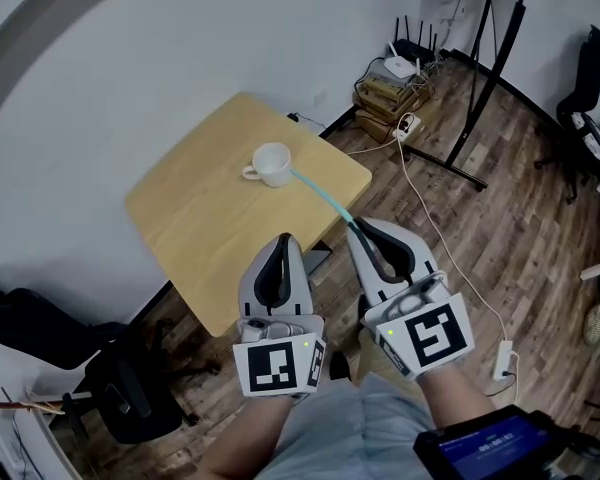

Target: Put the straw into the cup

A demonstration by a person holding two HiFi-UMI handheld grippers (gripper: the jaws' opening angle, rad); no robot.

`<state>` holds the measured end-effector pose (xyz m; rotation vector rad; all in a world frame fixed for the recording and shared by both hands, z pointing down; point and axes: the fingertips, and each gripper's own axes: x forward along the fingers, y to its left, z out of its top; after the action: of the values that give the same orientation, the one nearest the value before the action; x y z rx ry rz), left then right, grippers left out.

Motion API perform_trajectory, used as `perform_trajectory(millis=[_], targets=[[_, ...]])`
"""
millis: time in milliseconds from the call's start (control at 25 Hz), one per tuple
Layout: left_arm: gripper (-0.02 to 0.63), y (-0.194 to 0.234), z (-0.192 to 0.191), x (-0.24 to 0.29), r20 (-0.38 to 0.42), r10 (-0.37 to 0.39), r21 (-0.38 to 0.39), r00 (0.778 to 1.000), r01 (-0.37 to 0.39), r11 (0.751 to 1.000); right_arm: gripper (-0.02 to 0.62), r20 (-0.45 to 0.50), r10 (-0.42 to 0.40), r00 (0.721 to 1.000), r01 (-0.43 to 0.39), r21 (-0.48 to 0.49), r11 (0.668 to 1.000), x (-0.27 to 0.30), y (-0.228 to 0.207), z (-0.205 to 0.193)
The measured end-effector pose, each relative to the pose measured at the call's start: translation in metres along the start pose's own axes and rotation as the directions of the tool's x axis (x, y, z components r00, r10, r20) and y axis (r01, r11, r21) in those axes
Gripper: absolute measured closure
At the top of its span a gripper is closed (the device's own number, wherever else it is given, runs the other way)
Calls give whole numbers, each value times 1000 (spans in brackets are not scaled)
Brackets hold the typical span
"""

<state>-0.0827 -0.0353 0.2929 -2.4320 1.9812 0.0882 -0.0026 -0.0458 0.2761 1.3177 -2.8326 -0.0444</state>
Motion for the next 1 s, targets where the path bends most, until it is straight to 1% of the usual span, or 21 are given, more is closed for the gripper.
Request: perform_trajectory(millis=[120, 240, 440, 520, 640, 720, 1000], targets=[[609, 3, -11, 30, -24, 19, 0, 1000, -19, 1000, 572, -12, 19, 1000, -18, 40, 999, 20, -21, -10], [609, 3, -19, 63, -43, 42, 8, 998, -42, 999, 572, -34, 55, 998, -54, 39, 998, 41, -47, -22], [609, 10, -20, 113, -56, 114, 30, 992, -112, 993, 572, -43, 134, 990, -131, 67, 989, 79, -82, -29], [609, 13, -15, 129, -51, 150, 43, 987, -148, 988, 572, -34, 173, 984, -170, 74, 983, 92, -94, -26], [609, 17, -7, 147, -35, 204, 61, 978, -201, 978, 572, -29, 236, 971, -234, 63, 970, 109, -107, -23], [609, 22, 1, 154, -16, 240, 72, 971, -238, 968, 573, -10, 272, 962, -271, 53, 961, 120, -111, -16], [609, 43, 26, 156, 44, 343, 95, 938, -346, 934, 572, 56, 367, 928, -369, 28, 929, 144, -105, 12]])
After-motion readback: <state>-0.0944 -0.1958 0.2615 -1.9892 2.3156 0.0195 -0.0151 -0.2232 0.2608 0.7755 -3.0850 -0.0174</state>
